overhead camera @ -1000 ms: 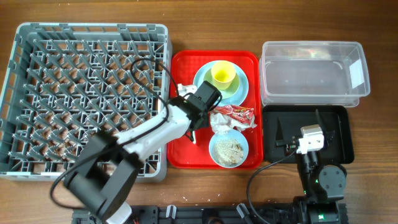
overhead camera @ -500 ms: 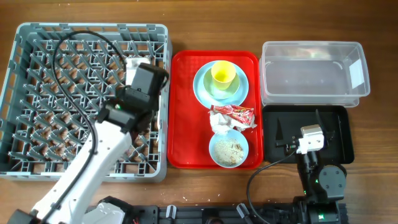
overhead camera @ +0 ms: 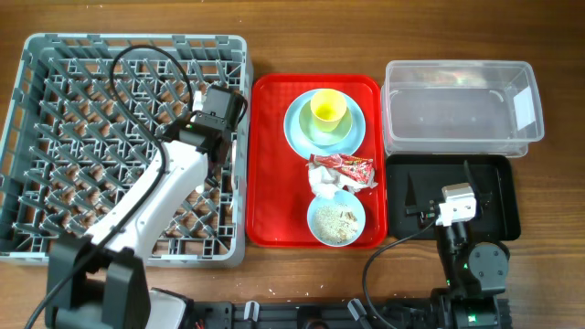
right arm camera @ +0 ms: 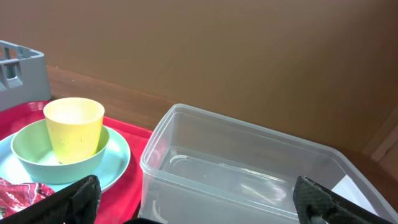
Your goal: Sort waste into correct bins and load items into the dishwasher rack
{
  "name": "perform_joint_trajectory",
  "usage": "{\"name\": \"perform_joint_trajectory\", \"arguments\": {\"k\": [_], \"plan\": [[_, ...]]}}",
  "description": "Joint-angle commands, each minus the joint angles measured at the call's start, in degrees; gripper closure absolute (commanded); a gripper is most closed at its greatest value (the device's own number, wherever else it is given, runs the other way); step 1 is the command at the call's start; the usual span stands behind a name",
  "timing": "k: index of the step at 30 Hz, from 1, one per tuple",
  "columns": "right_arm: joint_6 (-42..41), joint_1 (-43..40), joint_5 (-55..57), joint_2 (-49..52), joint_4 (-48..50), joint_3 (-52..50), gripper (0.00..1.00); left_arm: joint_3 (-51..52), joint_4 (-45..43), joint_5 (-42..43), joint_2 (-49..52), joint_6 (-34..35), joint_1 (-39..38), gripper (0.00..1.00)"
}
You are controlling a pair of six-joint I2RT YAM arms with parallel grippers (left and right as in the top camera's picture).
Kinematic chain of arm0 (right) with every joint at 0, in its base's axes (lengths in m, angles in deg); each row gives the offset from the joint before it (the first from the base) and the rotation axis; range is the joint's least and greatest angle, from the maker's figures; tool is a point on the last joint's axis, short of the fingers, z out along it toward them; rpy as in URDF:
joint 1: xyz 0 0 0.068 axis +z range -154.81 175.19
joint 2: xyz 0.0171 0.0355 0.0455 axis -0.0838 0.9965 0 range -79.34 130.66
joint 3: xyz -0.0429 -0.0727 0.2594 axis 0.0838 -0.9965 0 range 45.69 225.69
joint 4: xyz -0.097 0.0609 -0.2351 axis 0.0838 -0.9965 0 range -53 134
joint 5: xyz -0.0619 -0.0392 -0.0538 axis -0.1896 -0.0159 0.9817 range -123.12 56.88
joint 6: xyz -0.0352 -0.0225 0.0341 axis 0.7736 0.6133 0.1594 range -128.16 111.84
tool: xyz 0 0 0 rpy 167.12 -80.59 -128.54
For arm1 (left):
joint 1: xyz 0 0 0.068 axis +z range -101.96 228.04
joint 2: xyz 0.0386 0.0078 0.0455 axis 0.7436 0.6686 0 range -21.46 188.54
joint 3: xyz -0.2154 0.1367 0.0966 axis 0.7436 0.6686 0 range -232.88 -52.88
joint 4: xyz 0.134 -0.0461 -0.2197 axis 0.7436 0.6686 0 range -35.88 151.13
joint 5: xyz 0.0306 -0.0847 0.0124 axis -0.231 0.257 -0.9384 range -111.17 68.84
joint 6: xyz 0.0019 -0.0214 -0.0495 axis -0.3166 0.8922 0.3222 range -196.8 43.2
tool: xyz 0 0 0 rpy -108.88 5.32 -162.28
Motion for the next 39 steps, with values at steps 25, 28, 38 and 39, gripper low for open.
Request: {"name": "perform_joint_trajectory", "arguments": {"k": [25,28,38,39], "plan": [[0.33,0.07,0.33,-0.22,0.17,-0.07,0.0,-6.84,9.33,36.83,-26.64,20.81,-6.36,0.0],[0.31,0.07,0.33,-0.22,0.15,-0.07,0.0,-6.69,10.6,41.29,-25.9,21.0,-8.35,0.44],[0.31,0.07,0.33,-0.22,0.15,-0.07,0.0,-6.62,2.23,35.6,1.46,29.92,-27.47,0.91],[0.31,0.07,0.33,-0.22,0.15,-0.07,0.0,-6.62,1.27,35.65,4.63,30.45,-28.0,0.91]]}}
